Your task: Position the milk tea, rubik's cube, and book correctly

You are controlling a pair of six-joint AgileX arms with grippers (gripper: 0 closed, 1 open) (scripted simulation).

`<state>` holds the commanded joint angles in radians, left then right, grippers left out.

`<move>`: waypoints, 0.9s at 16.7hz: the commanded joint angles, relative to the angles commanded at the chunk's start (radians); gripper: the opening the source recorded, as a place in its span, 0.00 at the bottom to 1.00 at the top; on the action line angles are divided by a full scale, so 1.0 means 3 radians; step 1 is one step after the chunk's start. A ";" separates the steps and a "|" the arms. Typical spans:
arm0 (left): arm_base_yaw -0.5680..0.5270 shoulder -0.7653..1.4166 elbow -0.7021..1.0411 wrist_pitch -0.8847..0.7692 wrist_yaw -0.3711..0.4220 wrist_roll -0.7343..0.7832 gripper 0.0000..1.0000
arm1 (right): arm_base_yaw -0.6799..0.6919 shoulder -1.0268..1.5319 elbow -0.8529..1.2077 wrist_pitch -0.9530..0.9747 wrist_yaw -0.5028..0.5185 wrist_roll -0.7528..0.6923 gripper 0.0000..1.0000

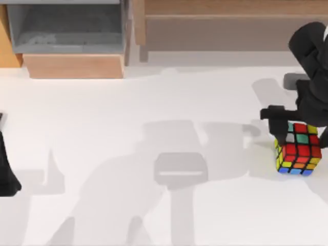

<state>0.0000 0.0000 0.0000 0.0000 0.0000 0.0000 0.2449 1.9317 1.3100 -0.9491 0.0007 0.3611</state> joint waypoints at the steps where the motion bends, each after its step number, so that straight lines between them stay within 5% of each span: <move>1: 0.0000 0.0000 0.0000 0.0000 0.0000 0.0000 1.00 | 0.0000 0.0000 0.0000 0.0000 0.0000 0.0000 0.00; 15: 0.0000 0.0000 0.0000 0.0000 0.0000 0.0000 1.00 | -0.0011 -0.0128 0.0254 -0.0373 0.0002 -0.0002 0.00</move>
<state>0.0000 0.0000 0.0000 0.0000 0.0000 0.0000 0.2415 1.8934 1.3862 -1.0610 0.0012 0.3605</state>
